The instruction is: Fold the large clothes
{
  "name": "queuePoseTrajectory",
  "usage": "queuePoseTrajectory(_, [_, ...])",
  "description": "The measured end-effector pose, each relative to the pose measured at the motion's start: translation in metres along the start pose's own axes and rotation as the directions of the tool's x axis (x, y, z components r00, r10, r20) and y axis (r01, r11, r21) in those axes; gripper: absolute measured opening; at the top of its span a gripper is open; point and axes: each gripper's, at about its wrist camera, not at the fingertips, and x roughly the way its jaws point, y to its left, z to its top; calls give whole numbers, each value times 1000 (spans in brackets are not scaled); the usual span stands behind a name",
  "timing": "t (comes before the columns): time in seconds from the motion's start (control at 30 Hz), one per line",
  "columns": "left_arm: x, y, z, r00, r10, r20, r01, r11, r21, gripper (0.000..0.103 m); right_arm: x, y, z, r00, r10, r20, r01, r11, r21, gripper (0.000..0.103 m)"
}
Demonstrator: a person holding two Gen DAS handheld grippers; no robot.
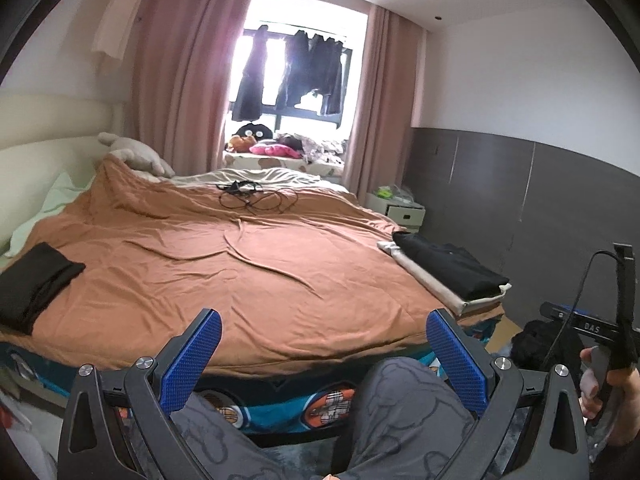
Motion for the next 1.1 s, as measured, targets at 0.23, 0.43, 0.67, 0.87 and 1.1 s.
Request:
queuePoseTrajectory(0.23, [-8,3,0,1000,7,18,-7,1000,-13,102,3,1,-3,1000,10,2,-10,1000,10,96])
queuePoseTrajectory(0.43, [-19,0,1,999,23,49,-22,1000,-12,102,7,1,-3,1000,19,6,-19,1000,1,96])
queuePoseTrajectory(0.67, [-14,2,-3,998,38,41,-38,999,-16,102,14,6,-7,999,38,-11,-38,999,-2,96])
queuePoseTrajectory(0.87, [-9,3,-4,998,47,31,-47,999,-20,102,19,7,-9,999,43,-19,-43,999,-2,96])
queuePoseTrajectory(1.1, [-5,6,-4,998,57,23,-57,998,-30,103,21,10,-11,999,31,-18,-31,999,-8,96])
